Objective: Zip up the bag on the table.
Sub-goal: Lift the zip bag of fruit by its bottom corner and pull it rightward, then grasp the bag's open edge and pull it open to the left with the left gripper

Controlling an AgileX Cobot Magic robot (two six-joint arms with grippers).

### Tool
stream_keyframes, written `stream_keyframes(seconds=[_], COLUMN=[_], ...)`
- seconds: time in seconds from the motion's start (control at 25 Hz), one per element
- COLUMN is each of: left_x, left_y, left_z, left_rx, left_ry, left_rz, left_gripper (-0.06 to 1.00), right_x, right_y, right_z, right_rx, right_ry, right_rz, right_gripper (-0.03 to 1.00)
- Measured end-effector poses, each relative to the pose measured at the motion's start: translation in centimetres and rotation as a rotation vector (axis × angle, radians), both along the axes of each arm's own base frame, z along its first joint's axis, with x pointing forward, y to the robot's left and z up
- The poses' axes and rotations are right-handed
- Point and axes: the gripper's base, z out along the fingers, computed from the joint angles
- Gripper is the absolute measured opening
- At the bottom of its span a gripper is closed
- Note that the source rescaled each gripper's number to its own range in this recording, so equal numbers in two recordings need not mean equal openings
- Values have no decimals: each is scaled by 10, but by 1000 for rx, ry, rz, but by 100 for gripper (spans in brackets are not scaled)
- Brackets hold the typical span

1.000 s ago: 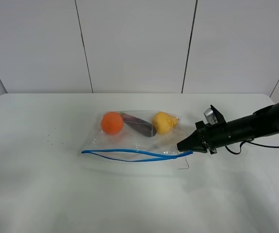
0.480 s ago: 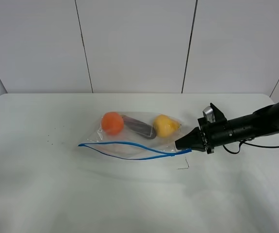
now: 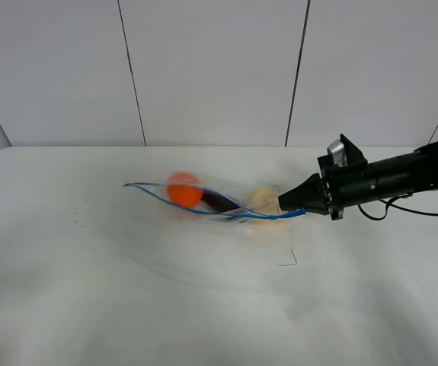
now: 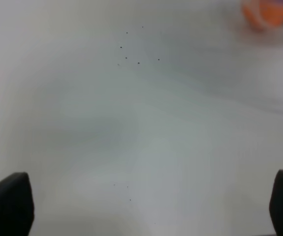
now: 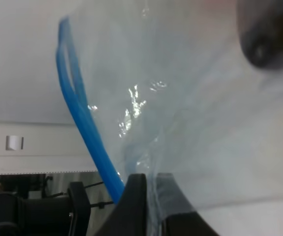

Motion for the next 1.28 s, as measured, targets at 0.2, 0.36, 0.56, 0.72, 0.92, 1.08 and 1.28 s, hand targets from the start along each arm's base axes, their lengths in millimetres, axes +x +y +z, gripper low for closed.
stream_keyframes(seconds=[0.2,0.36,0.56,0.72,0.92,1.08,1.28], left_x=[0,0,0,0,0,0,20], left_y=[0,0,0,0,0,0,0], left_z=[0,0,0,0,0,1,31], left_rx=[0,0,0,0,0,12,99], left_ry=[0,0,0,0,0,-8,20], left_rz=[0,0,0,0,0,-1,-38], left_gripper=[100,100,100,100,100,100,100], right_x=[-5,-6,-6,-6,-6,-6,-6], right_y=[0,-1,-1,-1,-1,-1,-1], right_z=[16,17,17,17,17,17,17], right_rx=[-24,-31,-32,-32,-33,-32,-32], right_ry=[-20,-24,-23,-23,-23,-22,-21], right_rz=[18,24,25,25,26,25,24], right_gripper=[0,0,0,0,0,0,0])
